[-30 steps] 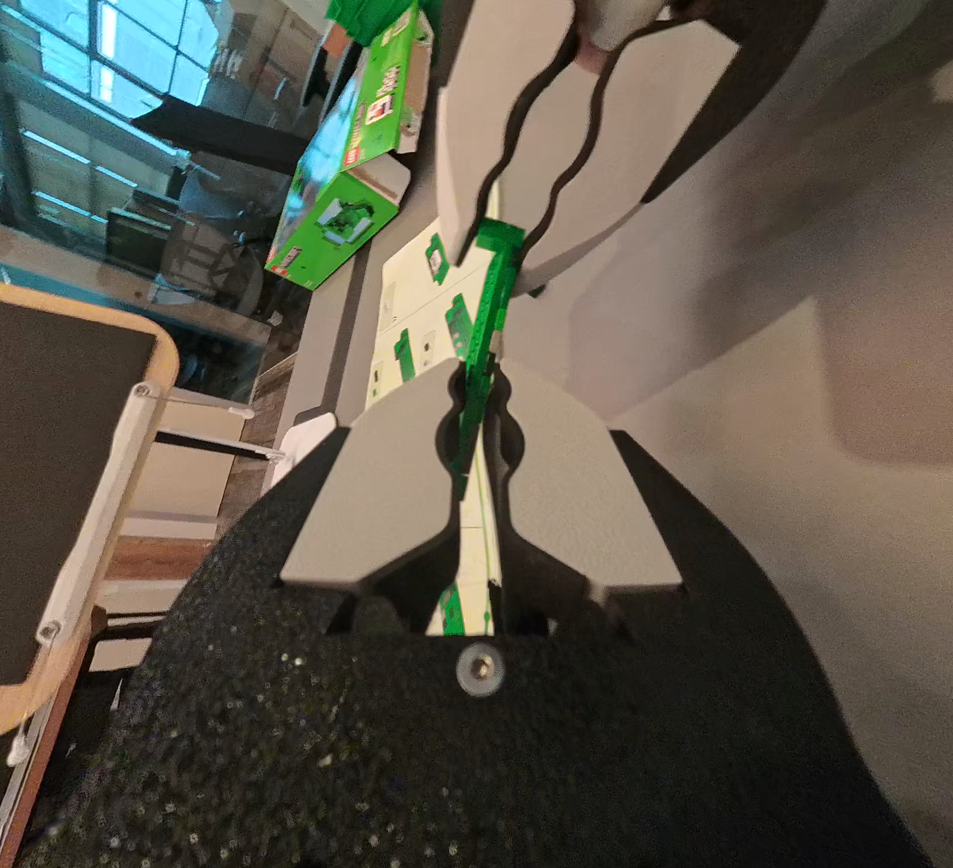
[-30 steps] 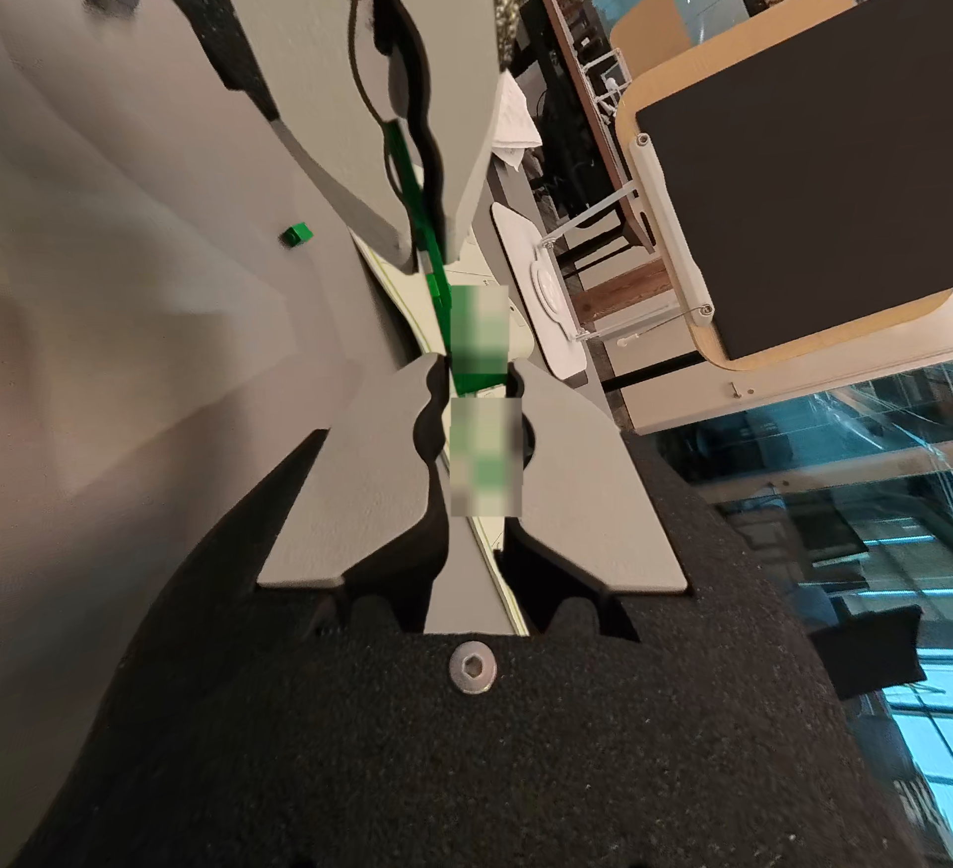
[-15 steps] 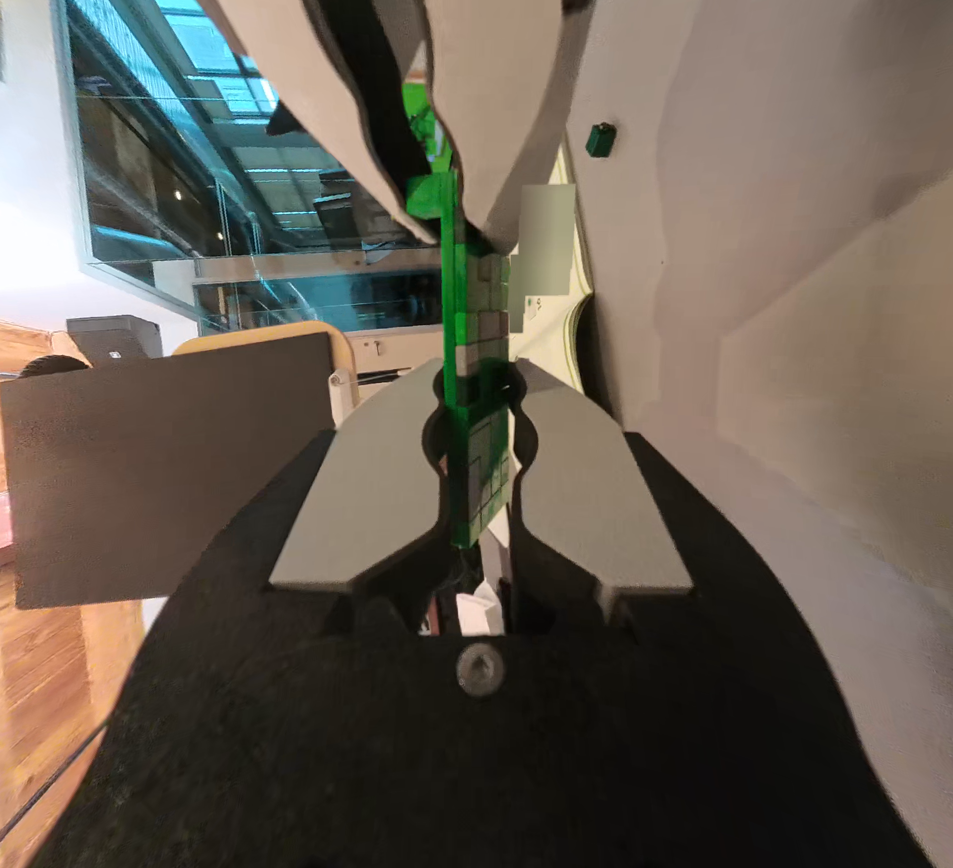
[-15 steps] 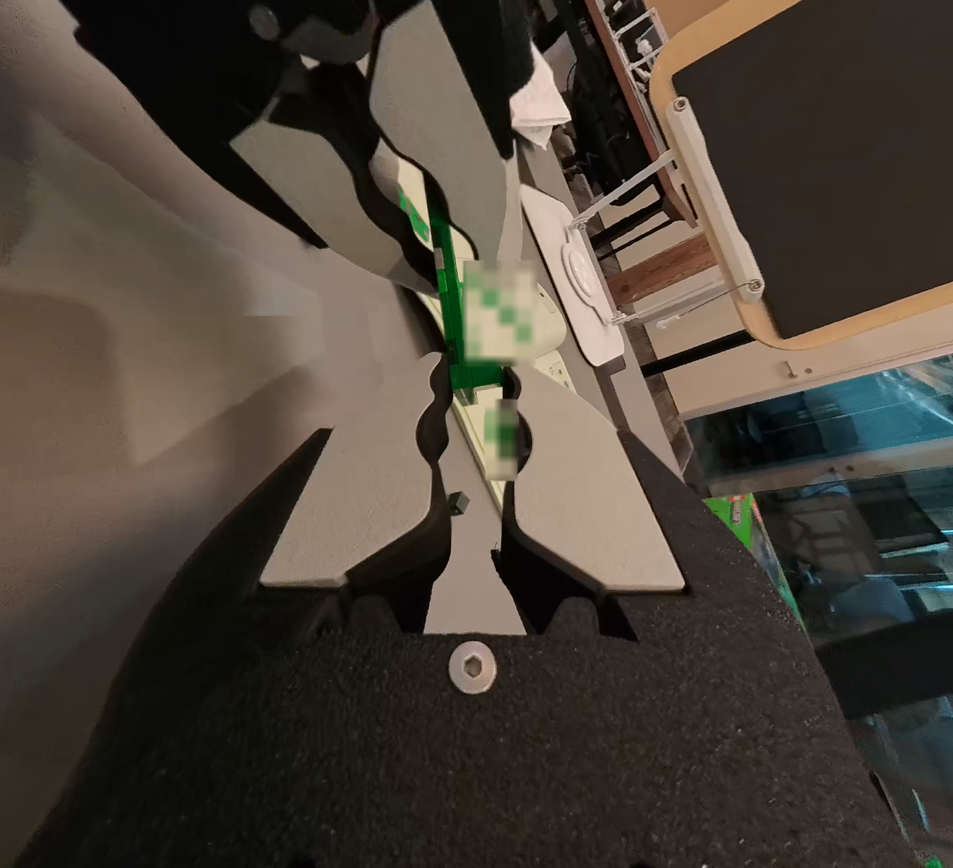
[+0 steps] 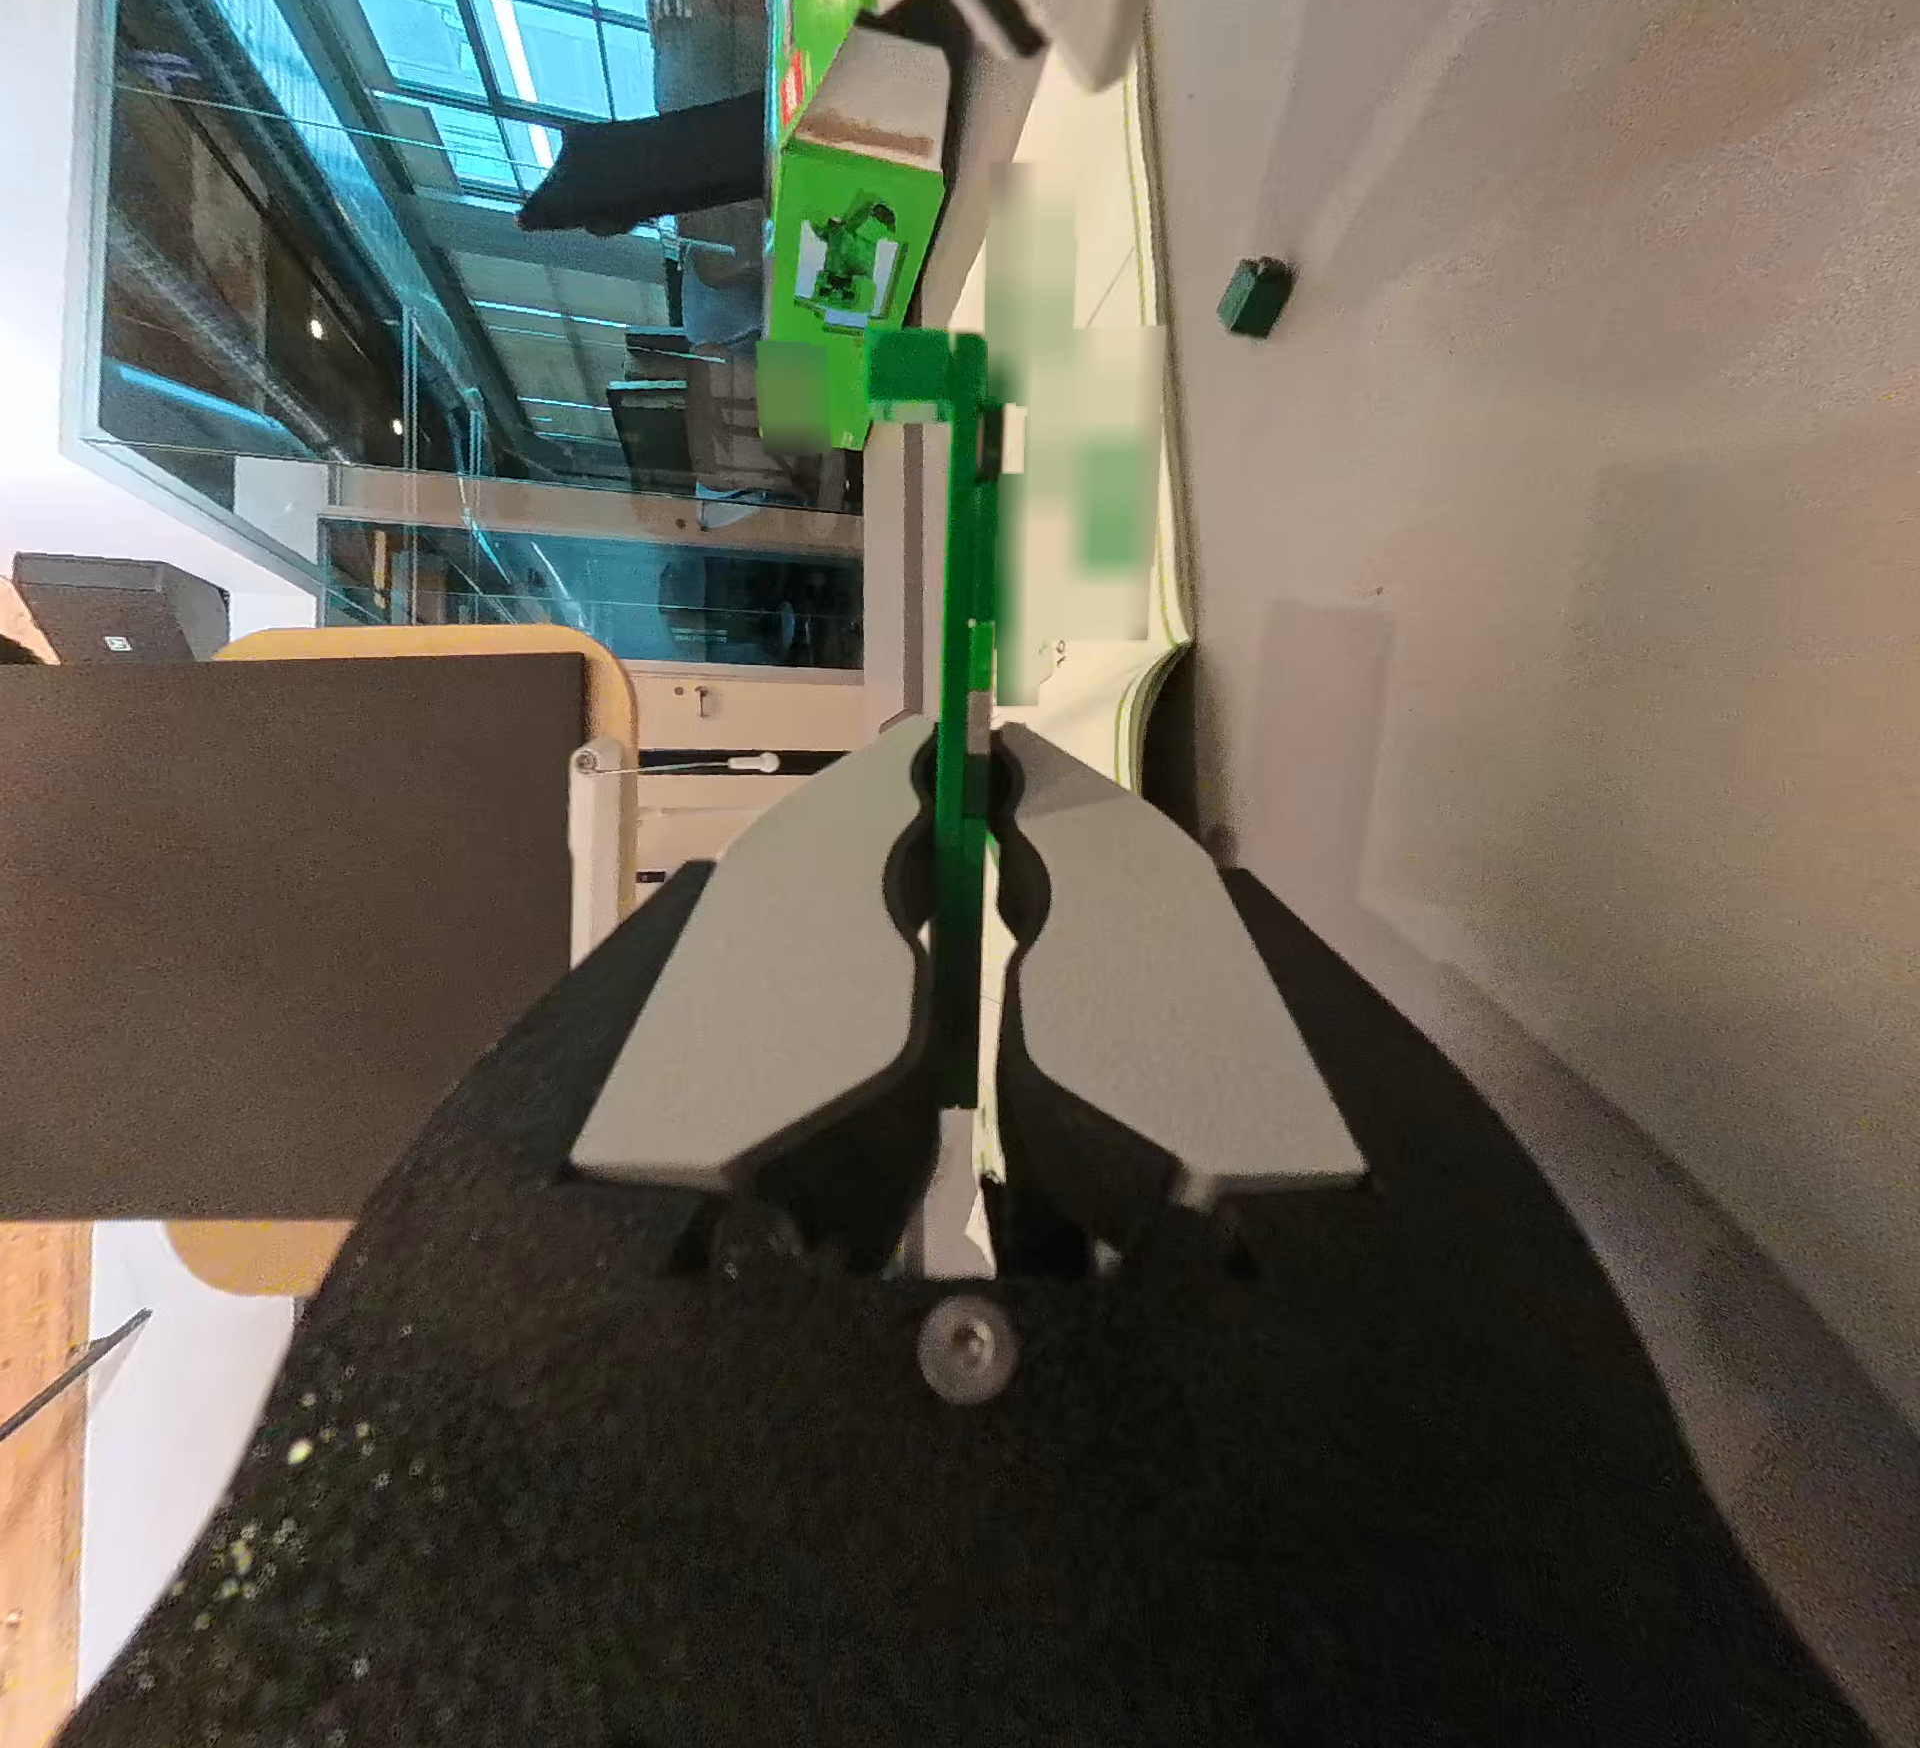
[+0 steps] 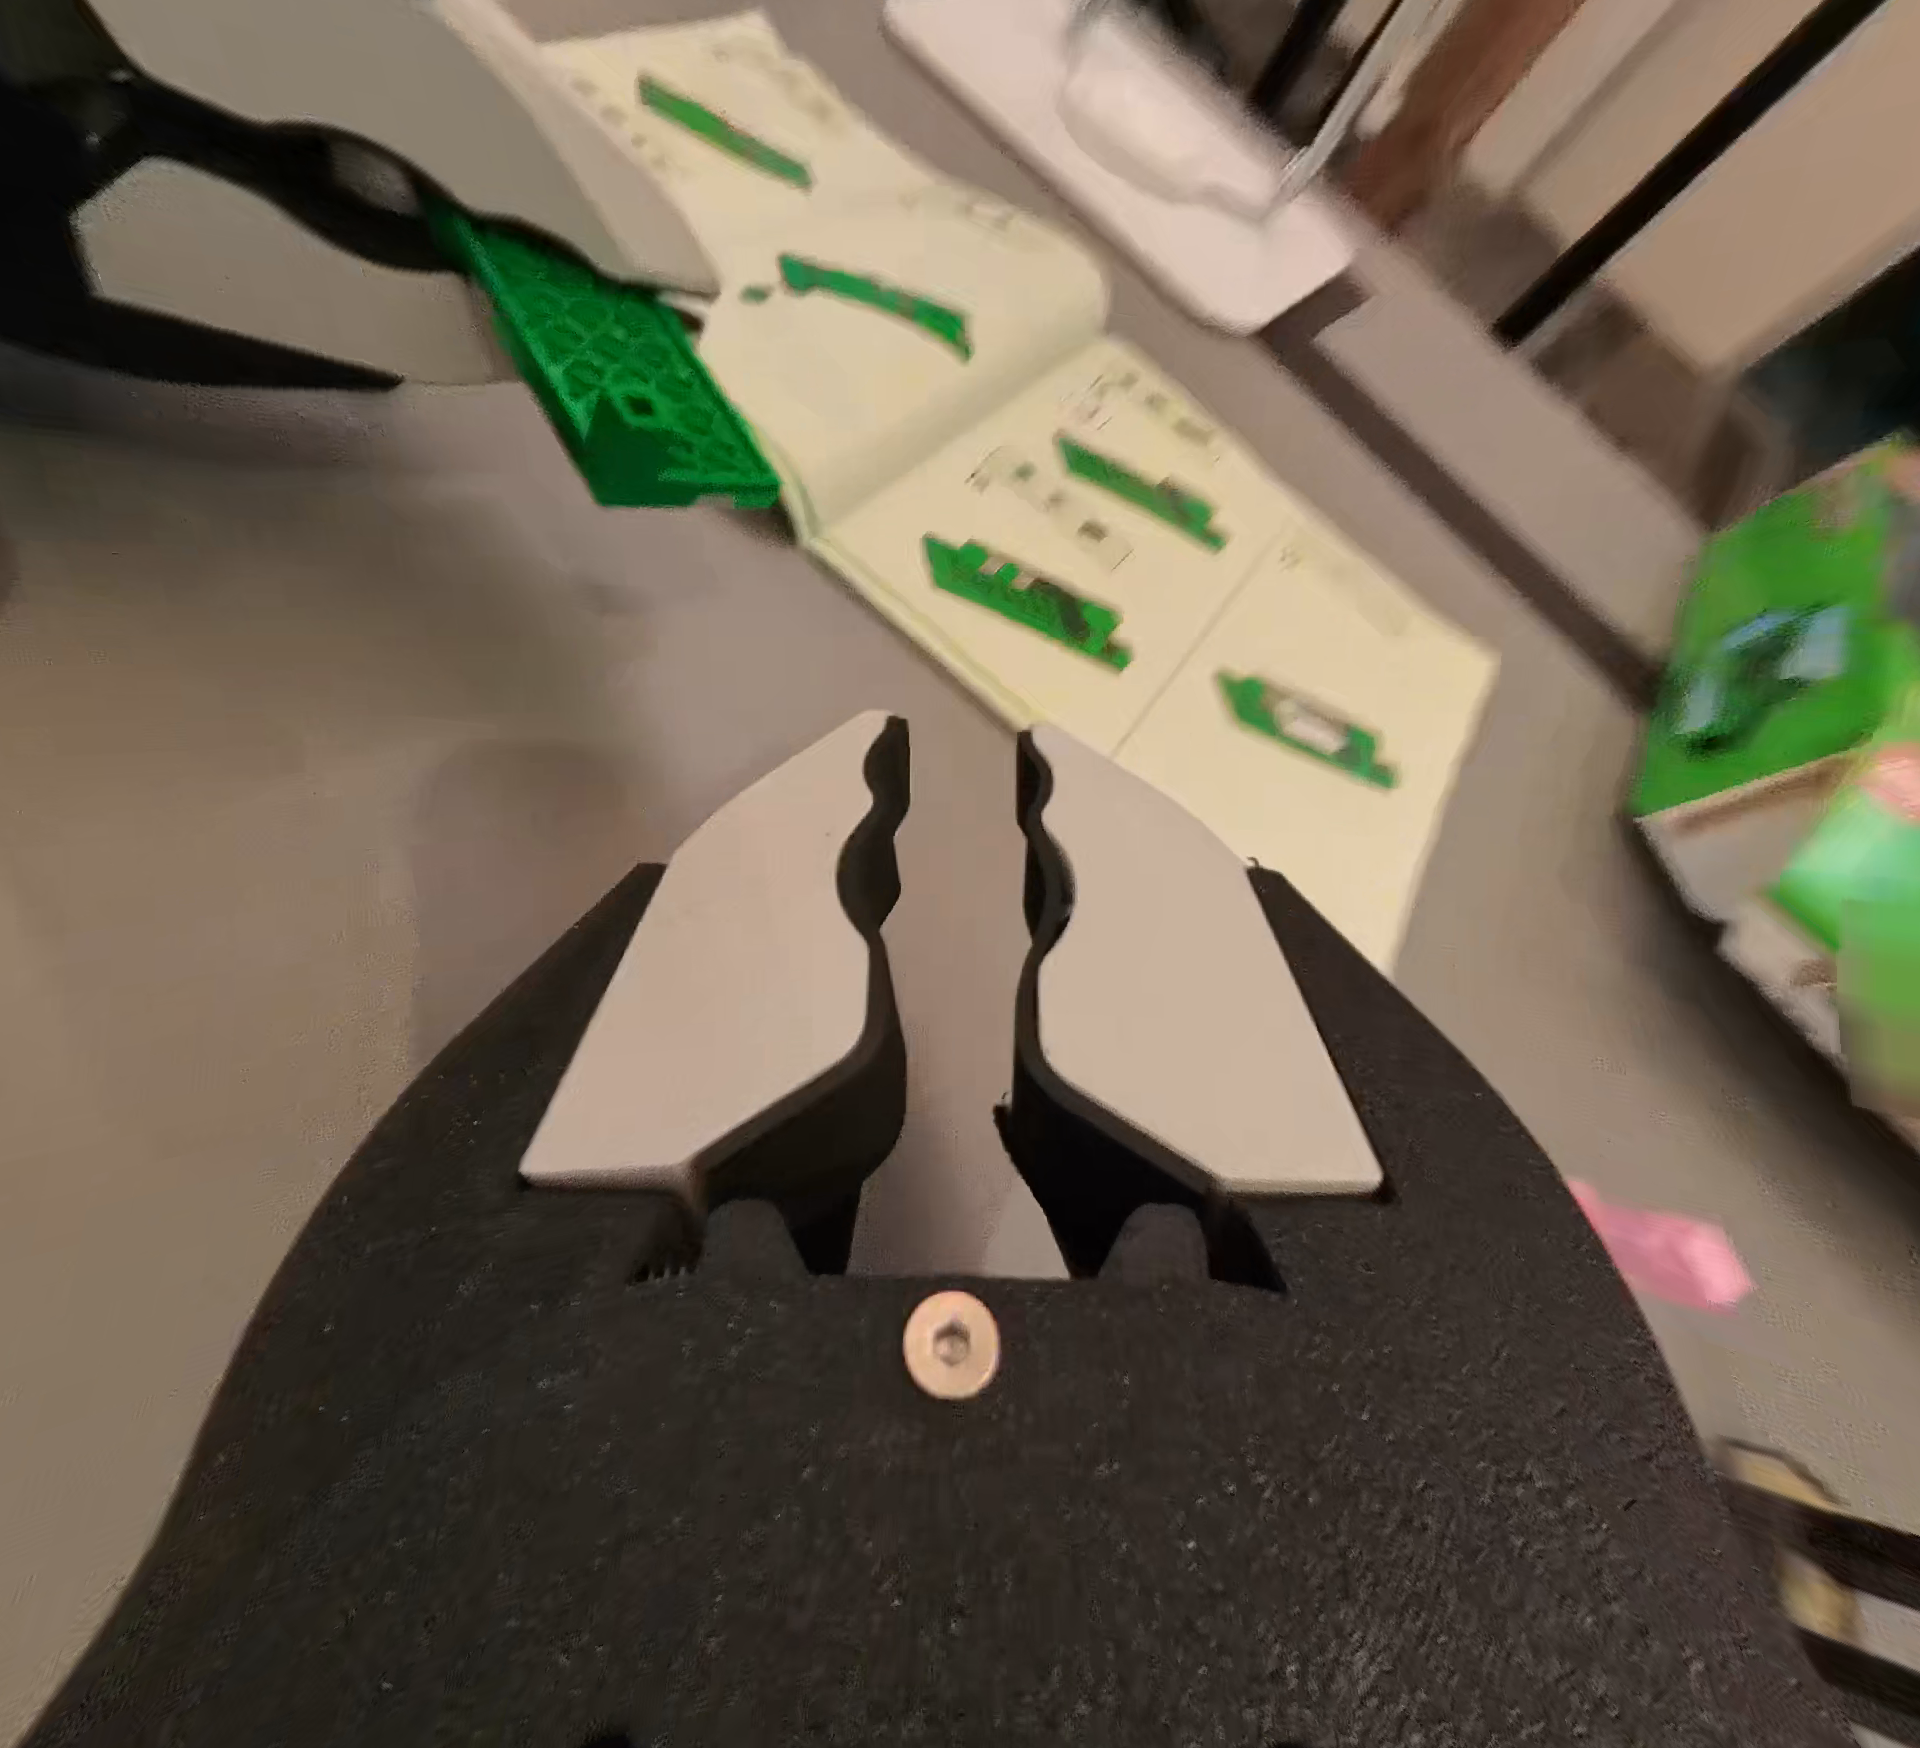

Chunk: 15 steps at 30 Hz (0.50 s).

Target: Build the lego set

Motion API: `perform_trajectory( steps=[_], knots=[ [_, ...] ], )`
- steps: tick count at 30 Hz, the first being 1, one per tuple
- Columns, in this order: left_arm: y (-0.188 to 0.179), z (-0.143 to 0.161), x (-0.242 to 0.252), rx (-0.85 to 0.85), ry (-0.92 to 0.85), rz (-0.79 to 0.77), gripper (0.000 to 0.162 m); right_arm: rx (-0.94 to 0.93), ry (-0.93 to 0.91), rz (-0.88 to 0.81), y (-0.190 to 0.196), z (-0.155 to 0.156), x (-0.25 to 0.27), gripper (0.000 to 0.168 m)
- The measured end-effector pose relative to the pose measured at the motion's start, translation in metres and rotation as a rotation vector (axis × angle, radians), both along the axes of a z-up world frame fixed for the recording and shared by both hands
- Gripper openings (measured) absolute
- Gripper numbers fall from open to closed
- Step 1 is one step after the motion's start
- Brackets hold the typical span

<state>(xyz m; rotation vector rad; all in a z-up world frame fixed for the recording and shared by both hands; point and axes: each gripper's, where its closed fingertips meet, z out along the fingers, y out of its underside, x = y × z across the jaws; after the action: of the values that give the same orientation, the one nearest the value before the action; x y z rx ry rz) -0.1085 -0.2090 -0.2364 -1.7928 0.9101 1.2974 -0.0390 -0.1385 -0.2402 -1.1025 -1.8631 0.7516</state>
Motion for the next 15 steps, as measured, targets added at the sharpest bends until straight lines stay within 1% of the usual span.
perform_trajectory(
  steps=[3,7,9,11,13,15],
  knots=[
    [0.003,-0.003,-0.007,-0.005,-0.009,-0.013,0.007,-0.123,-0.152,-0.024,-0.001,-0.025,-0.005,0.016],
    [0.001,-0.001,-0.012,0.003,-0.004,-0.041,0.006,-0.102,-0.276,-0.067,0.000,-0.044,-0.010,0.010],
    [0.000,-0.007,-0.010,-0.021,0.013,-0.074,0.007,-0.095,-0.321,-0.065,0.000,-0.042,-0.011,0.006],
    [0.000,-0.012,-0.007,-0.041,0.012,-0.101,0.006,-0.136,-0.388,-0.050,-0.002,-0.037,-0.014,0.006],
    [0.002,-0.013,-0.002,-0.039,-0.004,-0.128,0.006,-0.189,-0.493,-0.037,-0.003,-0.032,-0.017,0.012],
    [0.002,-0.014,0.001,-0.044,-0.006,-0.147,0.006,-0.255,-0.659,-0.041,-0.005,-0.032,-0.017,0.015]
  ],
)
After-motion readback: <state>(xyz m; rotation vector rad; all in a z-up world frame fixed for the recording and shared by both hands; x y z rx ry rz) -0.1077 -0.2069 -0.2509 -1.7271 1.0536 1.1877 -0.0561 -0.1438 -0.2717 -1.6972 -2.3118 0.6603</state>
